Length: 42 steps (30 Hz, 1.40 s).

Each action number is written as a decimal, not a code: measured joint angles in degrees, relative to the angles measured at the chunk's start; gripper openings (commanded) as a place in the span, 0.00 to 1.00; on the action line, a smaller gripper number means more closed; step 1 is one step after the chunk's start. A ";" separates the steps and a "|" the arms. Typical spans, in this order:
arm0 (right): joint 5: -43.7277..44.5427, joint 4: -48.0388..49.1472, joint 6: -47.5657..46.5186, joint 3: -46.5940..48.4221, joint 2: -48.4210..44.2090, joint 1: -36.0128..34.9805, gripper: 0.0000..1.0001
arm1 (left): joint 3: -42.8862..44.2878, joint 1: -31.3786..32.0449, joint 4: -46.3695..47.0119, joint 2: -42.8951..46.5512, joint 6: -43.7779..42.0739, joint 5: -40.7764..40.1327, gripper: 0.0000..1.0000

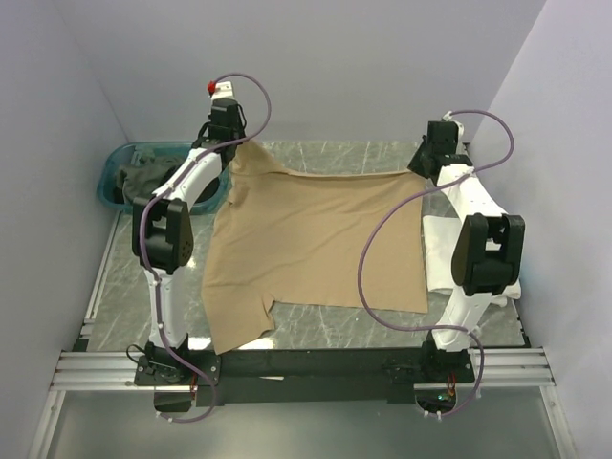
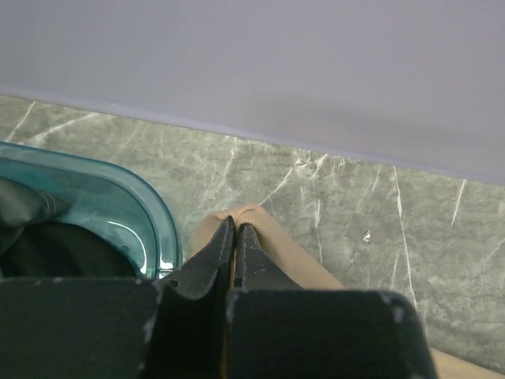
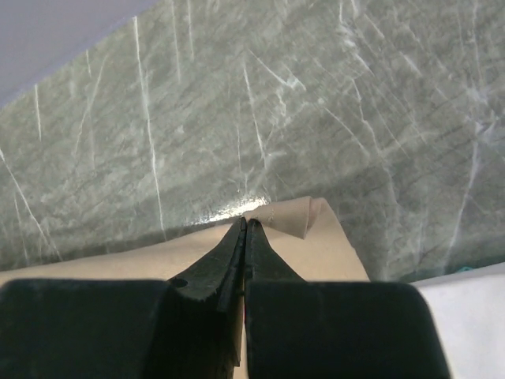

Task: Fold and stack the t-shirts
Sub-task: Flatten the tshirt out

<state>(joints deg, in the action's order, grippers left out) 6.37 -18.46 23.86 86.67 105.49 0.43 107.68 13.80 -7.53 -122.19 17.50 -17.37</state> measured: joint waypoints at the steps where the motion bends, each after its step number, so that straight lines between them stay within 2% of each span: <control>1: -0.09 -0.17 -0.09 0.00 -0.11 0.15 0.00 | -0.22 -0.02 0.07 0.20 0.26 0.07 0.01; 5: -0.35 -0.81 -0.61 -0.72 -3.72 0.35 0.00 | -6.91 0.00 0.76 5.97 2.01 0.98 0.01; 8: -0.42 -3.32 -1.05 -1.79 -10.93 0.35 0.00 | -12.04 0.04 0.20 14.45 3.74 1.09 0.01; 13: -0.90 -7.08 -1.55 -2.84 -29.97 0.35 0.00 | -18.75 0.15 0.59 36.76 6.23 1.81 0.01; 17: -1.53 -9.49 -1.84 -1.57 -47.32 0.35 0.00 | -20.13 0.39 1.29 56.33 7.63 3.56 0.01; 20: -2.12 -12.09 -1.79 1.36 -55.49 0.37 0.00 | -19.69 0.42 1.75 67.17 8.44 6.21 0.01; 23: -4.13 -14.67 -1.81 6.95 -61.57 0.37 0.00 | -17.18 0.42 1.64 74.36 9.01 9.35 0.01; 28: -7.08 -18.73 -1.95 16.31 -63.80 0.37 0.00 | -13.29 0.42 -1.18 78.16 9.22 12.39 0.01; 32: -8.13 -21.90 -2.19 19.50 -63.78 0.37 0.00 | -10.40 0.42 -4.57 78.27 9.16 13.97 0.01; 39: -8.37 -23.41 -2.91 19.41 -62.51 0.37 0.00 | -8.87 0.42 -4.70 76.56 8.41 15.82 0.01; 42: -8.37 -21.40 -3.63 16.70 -60.76 0.37 0.00 | -8.50 0.44 -3.58 72.72 7.78 14.67 0.01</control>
<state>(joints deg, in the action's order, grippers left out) -2.00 -39.86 20.23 103.37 44.73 0.80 99.18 14.24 -11.11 -49.47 25.28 -2.70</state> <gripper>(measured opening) 0.008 0.022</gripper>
